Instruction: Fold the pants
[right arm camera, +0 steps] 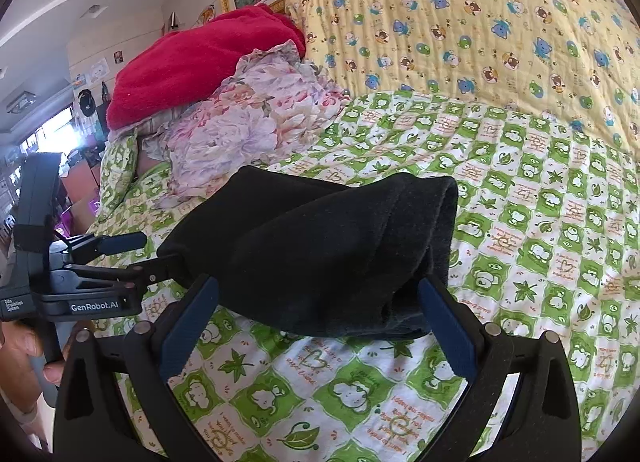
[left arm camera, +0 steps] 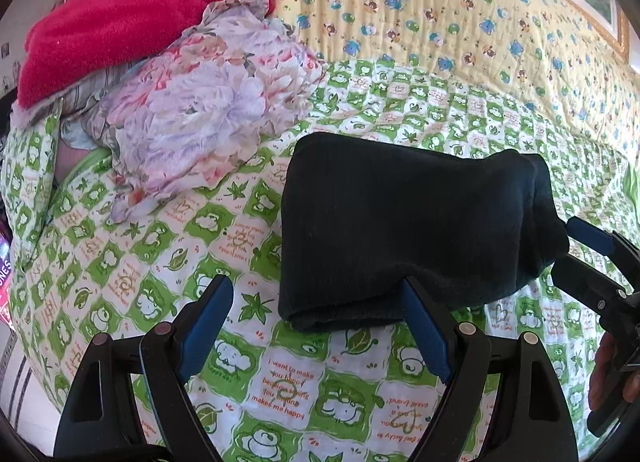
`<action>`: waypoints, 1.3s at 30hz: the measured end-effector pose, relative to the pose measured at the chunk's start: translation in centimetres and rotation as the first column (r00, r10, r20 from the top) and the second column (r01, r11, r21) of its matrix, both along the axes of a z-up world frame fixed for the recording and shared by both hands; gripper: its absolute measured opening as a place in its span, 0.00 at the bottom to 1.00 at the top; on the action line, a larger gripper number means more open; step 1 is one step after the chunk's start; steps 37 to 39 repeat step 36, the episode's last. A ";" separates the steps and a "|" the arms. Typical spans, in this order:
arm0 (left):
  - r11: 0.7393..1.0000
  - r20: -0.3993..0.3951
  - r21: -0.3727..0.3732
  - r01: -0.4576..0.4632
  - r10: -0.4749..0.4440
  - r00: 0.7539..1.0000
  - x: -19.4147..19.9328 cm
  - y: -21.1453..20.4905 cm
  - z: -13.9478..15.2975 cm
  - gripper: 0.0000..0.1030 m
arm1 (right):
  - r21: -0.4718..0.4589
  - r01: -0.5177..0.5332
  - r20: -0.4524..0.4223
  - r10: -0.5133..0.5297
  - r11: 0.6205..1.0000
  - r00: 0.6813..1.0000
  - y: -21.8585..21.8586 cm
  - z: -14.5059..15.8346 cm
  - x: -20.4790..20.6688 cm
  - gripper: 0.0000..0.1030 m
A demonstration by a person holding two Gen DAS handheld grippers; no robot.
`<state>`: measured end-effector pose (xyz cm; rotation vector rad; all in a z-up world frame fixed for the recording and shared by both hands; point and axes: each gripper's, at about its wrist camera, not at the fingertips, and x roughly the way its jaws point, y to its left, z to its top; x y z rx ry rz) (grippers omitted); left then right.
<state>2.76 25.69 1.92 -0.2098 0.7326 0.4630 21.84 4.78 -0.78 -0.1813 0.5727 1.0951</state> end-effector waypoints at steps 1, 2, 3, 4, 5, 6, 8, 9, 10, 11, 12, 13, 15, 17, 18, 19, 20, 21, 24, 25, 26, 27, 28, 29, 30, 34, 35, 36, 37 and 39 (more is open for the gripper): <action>1.000 0.001 -0.002 0.000 0.000 1.000 0.0 0.0 0.0 0.82 | 0.000 0.001 -0.002 -0.001 1.000 1.000 0.0 0.0 0.0 0.97; 1.000 0.004 -0.004 0.000 0.000 1.000 0.0 0.0 0.1 0.82 | 0.000 0.002 -0.003 -0.002 1.000 1.000 -0.1 0.0 0.0 0.97; 1.000 0.004 -0.002 0.002 -0.002 1.000 -0.1 0.0 0.1 0.82 | 0.001 0.002 -0.003 -0.002 1.000 1.000 -0.1 0.0 0.0 0.97; 1.000 0.001 0.001 0.002 -0.002 1.000 0.0 0.0 0.1 0.82 | 0.000 0.002 -0.003 -0.002 1.000 1.000 -0.1 0.0 0.0 0.97; 1.000 0.001 0.001 0.001 -0.001 1.000 -0.1 0.0 0.1 0.82 | 0.000 0.003 -0.003 -0.003 1.000 1.000 -0.1 0.0 0.0 0.97; 1.000 0.001 0.000 0.002 -0.002 1.000 -0.1 0.0 0.1 0.82 | 0.000 0.003 -0.003 -0.003 1.000 1.000 -0.2 0.0 0.0 0.97; 1.000 -0.001 0.007 0.002 -0.002 1.000 -0.1 0.0 0.1 0.82 | 0.001 0.002 -0.004 -0.002 1.000 1.000 -0.2 0.0 0.0 0.97; 1.000 0.000 0.010 0.003 -0.003 1.000 -0.1 0.0 0.1 0.82 | 0.001 0.002 -0.004 -0.002 1.000 1.000 -0.2 0.0 0.0 0.97; 1.000 0.001 0.012 0.004 -0.004 1.000 -0.2 -0.1 0.1 0.82 | 0.001 0.003 -0.004 -0.003 1.000 1.000 -0.2 0.0 0.0 0.97; 1.000 0.001 0.011 0.004 -0.004 1.000 -0.2 -0.1 0.1 0.82 | 0.000 0.003 -0.005 -0.003 1.000 1.000 -0.2 0.0 0.0 0.97; 1.000 0.001 0.011 0.005 -0.005 1.000 -0.3 -0.1 0.1 0.82 | 0.000 0.002 -0.005 -0.002 1.000 1.000 -0.1 0.0 0.0 0.97; 1.000 0.001 0.010 0.006 -0.006 1.000 -0.3 -0.1 0.1 0.82 | 0.000 0.002 -0.006 -0.002 1.000 1.000 -0.2 0.0 0.0 0.97; 1.000 0.003 0.004 0.015 -0.015 1.000 -0.5 -0.3 0.2 0.82 | -0.001 0.003 -0.004 -0.003 1.000 1.000 -0.1 0.0 0.0 0.97; 1.000 0.010 0.011 0.020 -0.021 1.000 -0.9 -0.6 0.4 0.82 | 0.004 0.003 -0.006 -0.003 1.000 1.000 -0.3 0.0 -0.1 0.97; 1.000 0.011 0.017 0.021 -0.021 1.000 -1.1 -0.8 0.5 0.82 | 0.005 0.001 -0.005 -0.001 1.000 1.000 -0.2 0.0 0.0 0.97; 1.000 0.011 0.019 0.023 -0.023 1.000 -1.1 -0.9 0.5 0.82 | 0.006 0.001 -0.004 -0.001 1.000 1.000 -0.3 0.1 -0.1 0.97; 0.999 0.013 0.021 0.024 -0.025 1.000 -1.1 -0.9 0.6 0.82 | 0.006 0.002 -0.002 -0.002 1.000 1.000 -0.3 0.1 -0.1 0.97; 1.000 0.014 0.022 0.022 -0.022 1.000 -1.2 -0.9 0.7 0.82 | 0.005 0.003 0.000 -0.003 1.000 1.000 -0.3 0.1 -0.2 0.97; 0.999 0.017 0.025 0.021 -0.021 1.000 -1.2 -0.9 0.9 0.82 | 0.005 0.006 0.002 -0.006 1.000 1.000 -0.4 0.3 -0.3 0.97; 0.999 0.019 0.029 0.021 -0.021 1.000 -1.1 -0.8 1.0 0.82 | 0.007 0.005 0.003 -0.005 1.000 1.000 -0.5 0.4 -0.3 0.97; 0.999 0.022 0.032 0.023 -0.024 0.999 -1.2 -0.9 1.2 0.82 | 0.008 0.006 0.005 -0.006 1.000 1.000 -0.5 0.5 -0.4 0.97; 0.999 0.023 0.034 0.023 -0.024 0.999 -1.2 -0.9 1.3 0.82 | 0.010 0.005 0.008 -0.005 1.000 1.000 -0.5 0.6 -0.5 0.97; 0.999 0.025 0.037 0.023 -0.024 0.999 -1.1 -0.9 1.4 0.82 | 0.012 0.005 0.009 -0.005 1.000 1.000 -0.6 0.7 -0.5 0.97; 0.999 0.026 0.040 0.024 -0.025 0.999 -1.1 -0.9 1.5 0.82 | 0.012 0.006 0.010 -0.006 1.000 1.000 -0.7 0.8 -0.5 0.97; 0.999 0.026 0.040 0.025 -0.026 0.999 -1.1 -0.9 1.6 0.82 | 0.013 0.006 0.011 -0.007 1.000 1.000 -0.7 0.8 -0.6 0.97; 0.999 0.021 0.044 0.028 -0.029 0.999 -0.9 -1.0 1.7 0.82 | 0.011 0.010 0.008 -0.010 1.000 1.000 -0.8 0.8 -0.6 0.97; 0.998 0.019 0.046 0.030 -0.031 0.999 -0.9 -1.1 1.7 0.82 | 0.011 0.011 0.006 -0.011 1.000 1.000 -0.8 0.8 -0.5 0.97; 0.998 0.017 0.047 0.031 -0.032 0.999 -0.8 -1.2 1.7 0.82 | 0.013 0.012 0.003 -0.012 1.000 1.000 -0.9 0.8 -0.4 0.97; 0.998 0.017 0.047 0.031 -0.032 0.999 -0.8 -1.2 1.7 0.82 | 0.013 0.012 0.003 -0.012 1.000 1.000 -0.9 0.8 -0.4 0.97; 0.998 0.017 0.047 0.031 -0.032 0.999 -0.8 -1.2 1.7 0.82 | 0.013 0.012 0.003 -0.012 1.000 1.000 -0.9 0.8 -0.4 0.97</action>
